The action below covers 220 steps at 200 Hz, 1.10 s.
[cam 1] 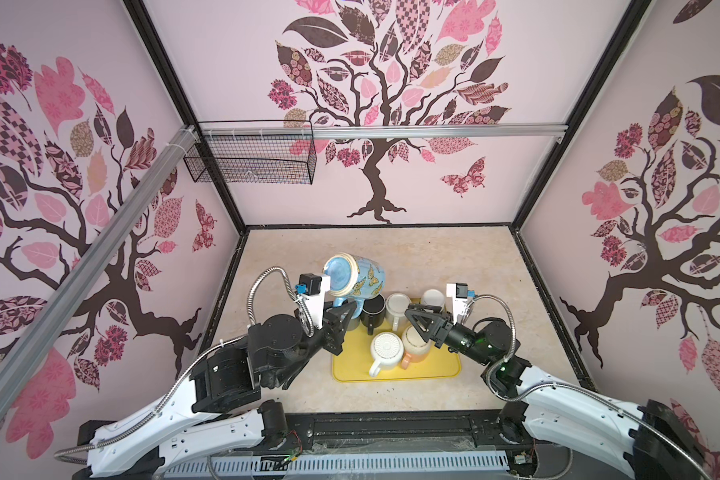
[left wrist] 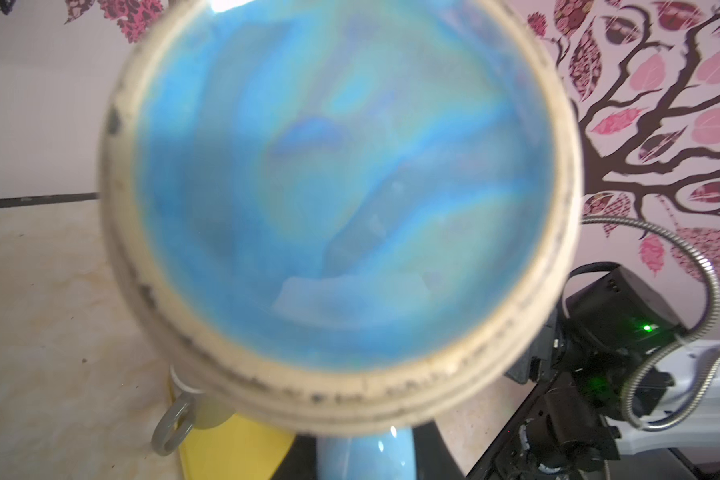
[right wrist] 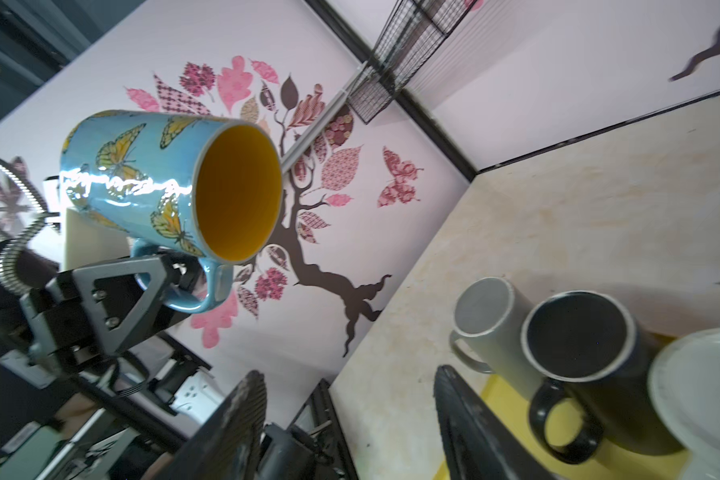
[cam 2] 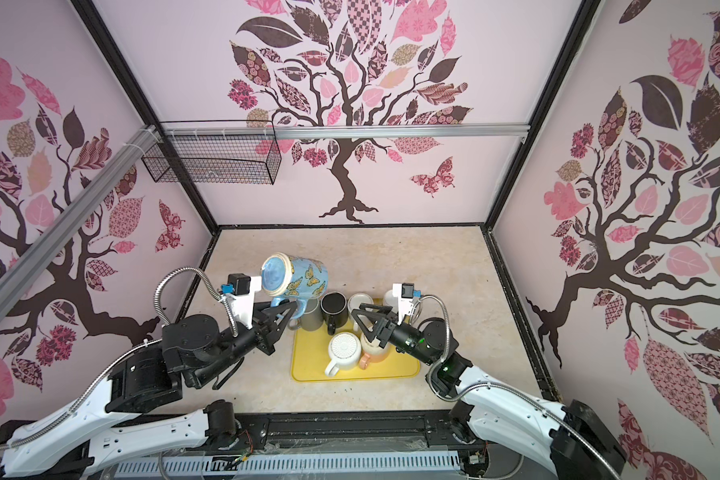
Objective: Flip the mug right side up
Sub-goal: 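Lift the blue butterfly mug off the tray with the left gripper, then hold the mug up with the left gripper while the right gripper grasps its rim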
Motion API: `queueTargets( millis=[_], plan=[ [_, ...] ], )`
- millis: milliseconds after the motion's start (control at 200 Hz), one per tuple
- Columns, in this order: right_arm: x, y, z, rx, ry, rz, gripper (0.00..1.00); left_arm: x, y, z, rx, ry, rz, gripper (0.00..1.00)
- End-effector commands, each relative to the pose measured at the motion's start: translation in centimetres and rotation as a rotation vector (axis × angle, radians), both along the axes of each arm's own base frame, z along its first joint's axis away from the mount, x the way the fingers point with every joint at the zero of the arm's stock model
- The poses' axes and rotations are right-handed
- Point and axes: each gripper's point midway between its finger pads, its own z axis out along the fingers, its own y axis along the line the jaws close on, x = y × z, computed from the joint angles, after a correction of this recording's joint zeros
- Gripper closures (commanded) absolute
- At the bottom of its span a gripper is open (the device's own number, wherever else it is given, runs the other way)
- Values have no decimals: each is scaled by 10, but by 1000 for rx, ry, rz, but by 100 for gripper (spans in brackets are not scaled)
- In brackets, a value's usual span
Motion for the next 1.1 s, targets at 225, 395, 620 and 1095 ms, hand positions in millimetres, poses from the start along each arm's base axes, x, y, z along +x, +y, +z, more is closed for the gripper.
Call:
queueTargets(
  millis=[225,395,620,1095],
  plan=[
    [-43,5,89,366,-127,325,48,-2,-24,67,-373,-73,-126,100],
    [-43,8,97,393,-130,354,48,0,-34,62,-422,-46,-164,100],
    [-39,16,104,422,-119,403,52,-2,-45,62,-457,-40,-205,100],
    [-31,20,116,464,-115,415,58,-1,-60,52,-434,-24,-245,100]
  ],
)
